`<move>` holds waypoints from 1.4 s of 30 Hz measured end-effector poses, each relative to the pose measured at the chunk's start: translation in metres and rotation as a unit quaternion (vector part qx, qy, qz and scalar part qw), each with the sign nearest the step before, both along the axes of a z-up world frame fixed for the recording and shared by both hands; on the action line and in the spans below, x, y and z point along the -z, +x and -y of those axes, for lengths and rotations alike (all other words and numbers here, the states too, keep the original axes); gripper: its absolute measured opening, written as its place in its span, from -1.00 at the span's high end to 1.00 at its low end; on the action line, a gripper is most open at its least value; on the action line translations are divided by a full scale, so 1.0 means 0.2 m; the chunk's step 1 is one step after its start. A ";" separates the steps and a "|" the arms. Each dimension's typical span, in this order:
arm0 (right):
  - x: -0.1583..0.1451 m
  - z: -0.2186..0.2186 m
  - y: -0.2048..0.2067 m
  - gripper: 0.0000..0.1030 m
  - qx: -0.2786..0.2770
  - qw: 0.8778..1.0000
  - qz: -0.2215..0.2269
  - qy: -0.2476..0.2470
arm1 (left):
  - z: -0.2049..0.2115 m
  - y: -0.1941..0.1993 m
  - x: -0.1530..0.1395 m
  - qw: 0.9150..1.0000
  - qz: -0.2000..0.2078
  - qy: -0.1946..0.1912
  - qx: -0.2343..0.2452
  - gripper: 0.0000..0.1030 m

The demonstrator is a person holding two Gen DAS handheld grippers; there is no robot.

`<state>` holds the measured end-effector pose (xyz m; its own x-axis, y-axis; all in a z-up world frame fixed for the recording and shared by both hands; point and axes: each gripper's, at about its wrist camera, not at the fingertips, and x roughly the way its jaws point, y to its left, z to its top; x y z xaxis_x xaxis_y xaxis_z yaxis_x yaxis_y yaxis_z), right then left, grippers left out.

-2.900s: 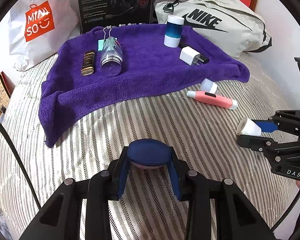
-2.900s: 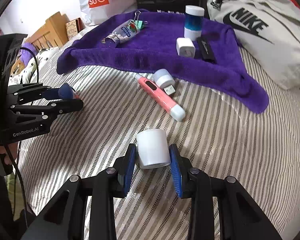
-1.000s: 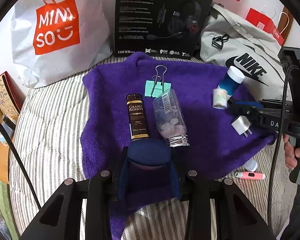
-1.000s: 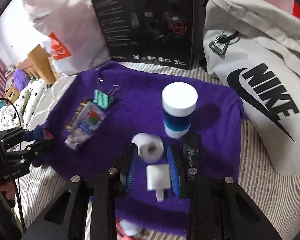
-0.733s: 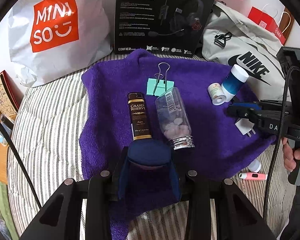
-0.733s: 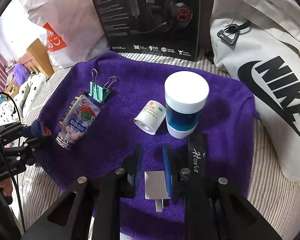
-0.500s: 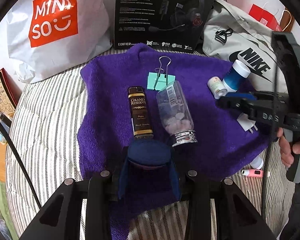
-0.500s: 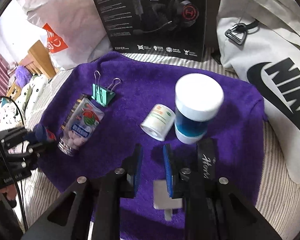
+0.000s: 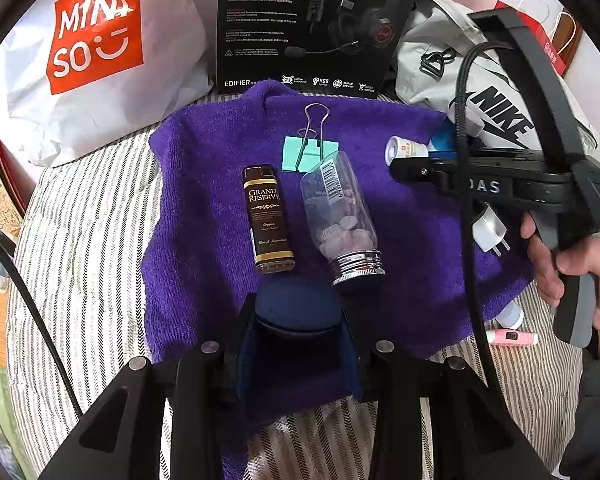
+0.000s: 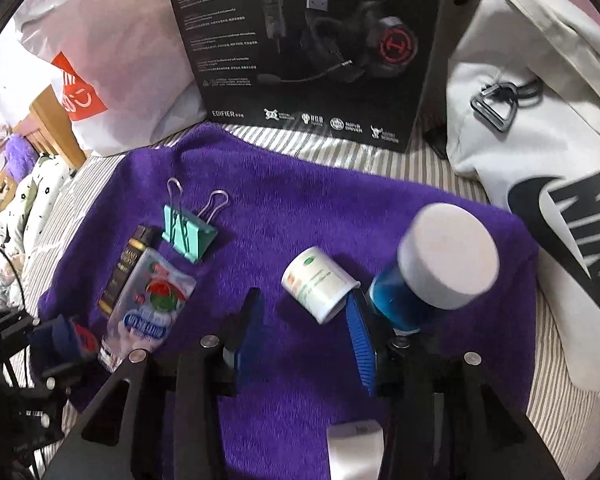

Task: Organize rigid objects
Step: 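Regrasp the tape roll with the right gripper and stand it upright while the left holds the container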

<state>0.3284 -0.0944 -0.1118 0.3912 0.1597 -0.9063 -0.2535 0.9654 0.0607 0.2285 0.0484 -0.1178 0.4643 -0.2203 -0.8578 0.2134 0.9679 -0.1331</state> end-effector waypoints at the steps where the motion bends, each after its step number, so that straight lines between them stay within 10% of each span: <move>1: 0.01 0.00 0.01 0.19 -0.001 1.000 -0.002 0.001 | 0.00 0.00 0.00 1.000 0.000 -0.001 0.000 0.33; 8: 0.03 0.05 0.03 0.62 0.008 0.999 -0.014 0.033 | -0.03 0.00 0.00 1.000 0.000 -0.003 -0.001 0.33; 18: 0.01 -0.01 0.07 0.17 0.008 1.000 -0.002 0.013 | -0.02 0.00 0.01 1.000 -0.003 -0.002 0.005 0.33; 42: -0.07 0.05 -0.14 0.34 -0.001 1.000 -0.001 0.016 | -0.04 -0.02 0.01 1.000 0.001 -0.015 -0.003 0.33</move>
<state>0.3011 -0.1040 -0.0971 0.3896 0.1892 -0.9014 -0.2545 0.9627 0.0921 0.2251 0.0559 -0.1191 0.4676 -0.2425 -0.8500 0.2069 0.9649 -0.1615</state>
